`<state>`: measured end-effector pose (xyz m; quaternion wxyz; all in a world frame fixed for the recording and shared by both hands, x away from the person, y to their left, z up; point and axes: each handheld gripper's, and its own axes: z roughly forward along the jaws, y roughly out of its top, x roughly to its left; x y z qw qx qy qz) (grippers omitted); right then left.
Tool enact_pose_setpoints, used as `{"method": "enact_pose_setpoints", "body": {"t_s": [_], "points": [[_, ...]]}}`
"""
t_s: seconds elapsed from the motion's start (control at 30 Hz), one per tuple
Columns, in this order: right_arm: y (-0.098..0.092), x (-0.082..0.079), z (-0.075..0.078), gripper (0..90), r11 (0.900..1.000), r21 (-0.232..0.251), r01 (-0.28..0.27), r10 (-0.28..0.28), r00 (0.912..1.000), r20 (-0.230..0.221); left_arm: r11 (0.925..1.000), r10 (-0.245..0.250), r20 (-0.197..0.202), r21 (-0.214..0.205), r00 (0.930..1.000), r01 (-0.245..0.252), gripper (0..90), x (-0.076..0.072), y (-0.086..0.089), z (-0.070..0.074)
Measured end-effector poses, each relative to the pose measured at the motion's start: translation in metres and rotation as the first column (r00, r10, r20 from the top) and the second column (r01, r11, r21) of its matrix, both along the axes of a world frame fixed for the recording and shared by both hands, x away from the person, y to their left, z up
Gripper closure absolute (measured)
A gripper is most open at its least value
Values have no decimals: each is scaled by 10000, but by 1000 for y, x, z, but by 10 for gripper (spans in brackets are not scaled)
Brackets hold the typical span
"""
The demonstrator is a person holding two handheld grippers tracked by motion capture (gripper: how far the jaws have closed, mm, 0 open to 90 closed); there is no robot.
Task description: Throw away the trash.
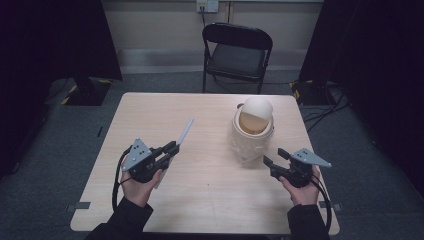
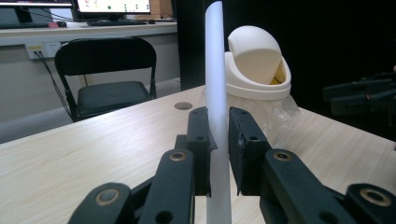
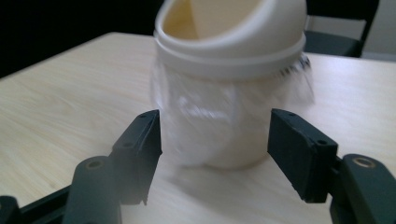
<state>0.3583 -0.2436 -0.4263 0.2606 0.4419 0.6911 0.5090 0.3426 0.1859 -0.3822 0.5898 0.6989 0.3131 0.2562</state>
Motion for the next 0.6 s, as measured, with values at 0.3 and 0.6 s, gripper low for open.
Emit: {"method": "enact_pose_setpoints", "body": {"t_s": [0.3, 0.6], "points": [[30, 3, 36, 360, 9882, 1116, -1049, 939, 9906, 999, 9989, -474, 26, 61, 9989, 474, 793, 3, -27, -3], [50, 10, 57, 375, 9699, 1793, -1645, 1362, 9776, 1604, 9959, -891, 68, 192, 9960, 889, 793, 2, -45, -8]]}}
